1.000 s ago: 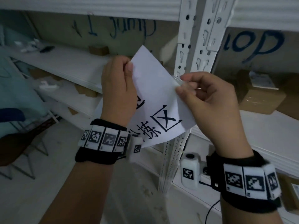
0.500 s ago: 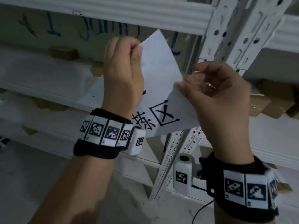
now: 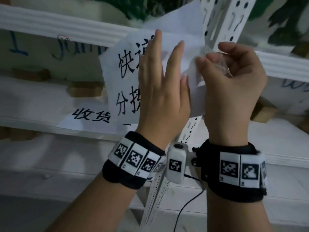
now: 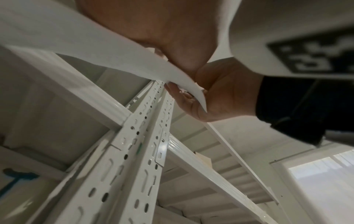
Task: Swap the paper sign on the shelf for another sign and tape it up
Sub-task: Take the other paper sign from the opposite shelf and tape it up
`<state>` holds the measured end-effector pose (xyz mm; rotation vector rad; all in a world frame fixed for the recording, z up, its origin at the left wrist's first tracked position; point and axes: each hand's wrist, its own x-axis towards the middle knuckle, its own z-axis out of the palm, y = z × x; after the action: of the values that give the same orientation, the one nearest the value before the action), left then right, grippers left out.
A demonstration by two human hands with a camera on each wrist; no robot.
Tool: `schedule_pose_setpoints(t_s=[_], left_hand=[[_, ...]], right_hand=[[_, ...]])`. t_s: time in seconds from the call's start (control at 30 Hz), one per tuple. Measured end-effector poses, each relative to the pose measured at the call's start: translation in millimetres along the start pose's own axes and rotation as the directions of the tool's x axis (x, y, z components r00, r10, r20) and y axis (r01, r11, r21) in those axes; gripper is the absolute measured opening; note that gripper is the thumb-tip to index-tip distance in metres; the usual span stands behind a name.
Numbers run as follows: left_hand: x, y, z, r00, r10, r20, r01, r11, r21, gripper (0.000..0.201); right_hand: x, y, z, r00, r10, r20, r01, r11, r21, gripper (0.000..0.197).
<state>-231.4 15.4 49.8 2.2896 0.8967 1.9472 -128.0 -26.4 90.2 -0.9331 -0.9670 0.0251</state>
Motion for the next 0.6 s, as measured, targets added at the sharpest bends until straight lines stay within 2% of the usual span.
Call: schedule_pose_setpoints(t_s=[0.13,0.47,0.53,0.6], left_hand=[[2,15,23,1.000,0.001,0.022,-0.002,1.000,0.014,0.049],[2,28,74,0.994,0.025,0.110,-0.028,0.999,0.021,0.049],[2,33,84,0.988,0.057,0.142,-0.061,0.998,0.026,0.051],[4,38,96,0.970,0.132,0.202,-0.141,0.990,0.028,0.062]], right_hand=[[13,8,-20,0.997,-0.014,-0.082,0.013,1.000,-0.014,0.028],[47,36,-56,0.989,-0.025,-0.147,0.035,0.997,0.067,0.027],[51,43,-63,0.985,-0.015,-0.174,0.026,0.998,0.061,0.027],[57,51,-72,0.981,-0.001,-0.195,0.014,0.998,0.062,0.027]])
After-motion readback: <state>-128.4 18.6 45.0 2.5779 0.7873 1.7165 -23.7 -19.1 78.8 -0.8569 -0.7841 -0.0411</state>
